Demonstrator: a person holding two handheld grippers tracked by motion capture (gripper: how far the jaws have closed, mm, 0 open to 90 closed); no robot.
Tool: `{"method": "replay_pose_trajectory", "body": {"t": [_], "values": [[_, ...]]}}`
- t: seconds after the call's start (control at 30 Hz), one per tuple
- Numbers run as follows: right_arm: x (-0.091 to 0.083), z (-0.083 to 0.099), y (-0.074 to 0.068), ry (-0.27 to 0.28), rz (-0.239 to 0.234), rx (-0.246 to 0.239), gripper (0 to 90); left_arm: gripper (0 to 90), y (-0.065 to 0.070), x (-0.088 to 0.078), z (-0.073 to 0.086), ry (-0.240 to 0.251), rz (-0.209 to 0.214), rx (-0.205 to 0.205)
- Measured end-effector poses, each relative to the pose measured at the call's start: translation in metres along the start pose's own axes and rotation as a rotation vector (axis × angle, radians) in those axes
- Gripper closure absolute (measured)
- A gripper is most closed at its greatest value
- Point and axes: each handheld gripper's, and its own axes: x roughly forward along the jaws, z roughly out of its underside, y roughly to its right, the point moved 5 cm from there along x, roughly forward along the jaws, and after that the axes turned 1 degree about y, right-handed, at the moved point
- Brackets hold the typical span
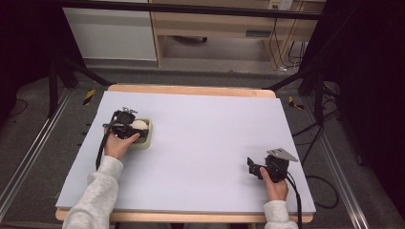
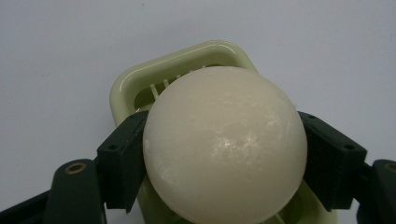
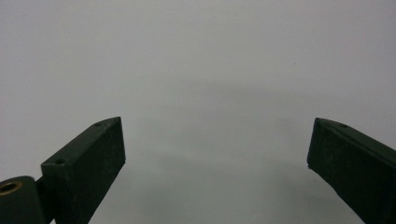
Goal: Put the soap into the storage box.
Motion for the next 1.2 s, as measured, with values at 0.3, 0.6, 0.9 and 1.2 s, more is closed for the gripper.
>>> {"method": "replay_pose_trajectory", "body": {"t": [0.3,0.6,0.9,1.2], "values": [[0.0,0.0,0.0,0.0,0.001,0.0,4.6,22.2,-0.001,-0.004,-0.001,0.021,0.001,-0.008],[0.0,0.0,0.0,0.001,0.003,-0.001,4.6,22.1,0.0,-0.019,-0.004,0.057,-0.008,0.014],[0.0,0.0,0.0,0.002,0.005,-0.001,4.6,21.3,0.013,-0.045,0.004,0.133,0.029,0.033],[0.0,0.0,0.0,0.005,0.009,-0.002,4.6,20.6,0.027,-0.059,0.024,0.178,0.064,0.054]]}}
